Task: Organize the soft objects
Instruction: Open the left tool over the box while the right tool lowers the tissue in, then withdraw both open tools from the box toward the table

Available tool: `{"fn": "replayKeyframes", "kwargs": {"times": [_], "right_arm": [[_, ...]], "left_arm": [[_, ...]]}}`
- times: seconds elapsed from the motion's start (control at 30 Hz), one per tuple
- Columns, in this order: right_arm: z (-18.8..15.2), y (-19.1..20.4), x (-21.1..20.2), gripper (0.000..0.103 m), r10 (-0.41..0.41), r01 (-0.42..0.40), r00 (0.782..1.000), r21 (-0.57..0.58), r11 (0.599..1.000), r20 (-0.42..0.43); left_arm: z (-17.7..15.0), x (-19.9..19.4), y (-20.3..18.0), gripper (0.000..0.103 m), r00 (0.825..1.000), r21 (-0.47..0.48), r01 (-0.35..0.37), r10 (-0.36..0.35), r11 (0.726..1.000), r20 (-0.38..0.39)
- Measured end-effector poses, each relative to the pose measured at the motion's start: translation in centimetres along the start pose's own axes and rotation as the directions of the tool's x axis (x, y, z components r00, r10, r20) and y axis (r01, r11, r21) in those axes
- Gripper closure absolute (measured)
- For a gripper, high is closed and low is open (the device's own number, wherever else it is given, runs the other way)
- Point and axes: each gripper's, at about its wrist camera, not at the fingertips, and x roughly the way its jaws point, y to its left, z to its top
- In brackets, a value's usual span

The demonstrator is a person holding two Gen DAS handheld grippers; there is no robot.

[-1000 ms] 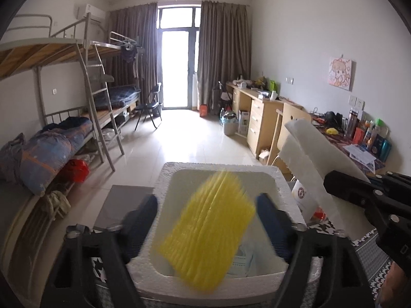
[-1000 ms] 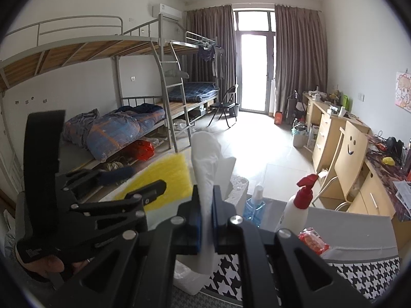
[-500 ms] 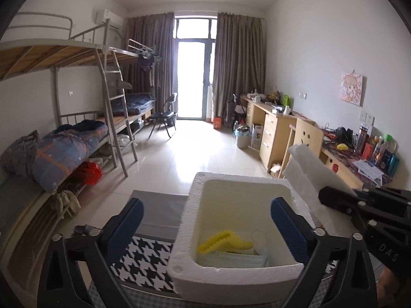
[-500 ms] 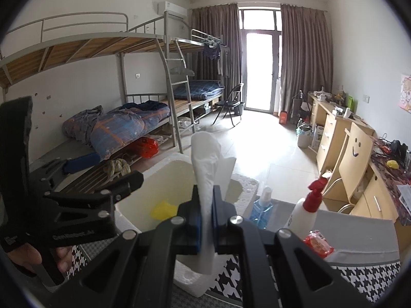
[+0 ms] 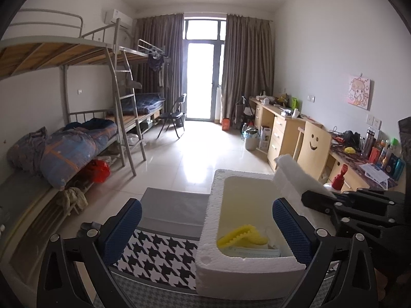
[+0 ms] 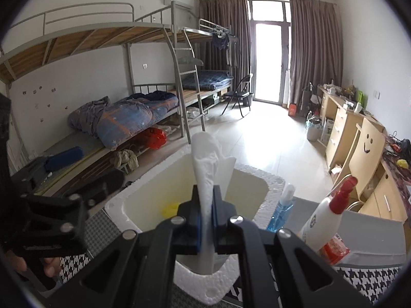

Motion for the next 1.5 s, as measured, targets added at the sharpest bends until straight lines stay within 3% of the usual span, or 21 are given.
{"fn": "replayKeyframes", "kwargs": {"times": [0.07,0.13,0.2,0.3,0.73,0.87,1.07,1.5], "right_arm": [[-0.1,0.0,0.3,0.093,0.008,-0.008,1.0,-0.002,1.0,-0.012],[-0.3,0.1,0.7,0.086,0.006,-0.006,1.0,-0.002,1.0,-0.023],[-0.5,0.2,0.9,0.054,0.005,-0.005,1.0,-0.002,1.0,-0.028],[-0.6,0.2,0.7,0.033,0.009,-0.009,1.0,0.011,1.0,-0.012],[-0.5,-0.2,-1.8,0.031,-0.011,0.01,1.0,0.04,0.999,0.017],[-0.5,-0.4,-3.3,0.02,0.004,-0.007,0.999,0.06,0.998,0.048],[-0.8,-0.6,-5.3,0.01,-0.039,0.032,0.997,0.109,0.994,0.071],[-2.6,-0.2,-9.6,0.008,-0.078,0.065,0.988,0.096,0.993,0.133]], "left_arm": [[0.0,-0.1,0.2,0.001,1.0,-0.002,-0.001,0.001,1.0,-0.001],[-0.1,-0.2,0.4,0.001,1.0,-0.007,-0.002,0.002,1.0,0.004],[-0.1,-0.3,0.6,0.001,1.0,-0.008,-0.002,0.002,1.0,0.005],[-0.1,-0.2,0.8,0.001,1.0,-0.008,-0.008,0.008,1.0,0.001],[0.2,-1.2,0.5,0.001,1.0,-0.004,0.011,-0.011,1.0,0.005],[0.3,-2.0,0.1,0.001,1.0,-0.005,0.025,-0.025,1.0,0.015],[0.4,-3.6,-0.2,0.001,0.999,-0.007,0.028,-0.028,1.0,0.039],[-0.3,-7.4,-3.0,0.001,0.995,0.052,0.069,-0.073,0.996,0.071]]}}
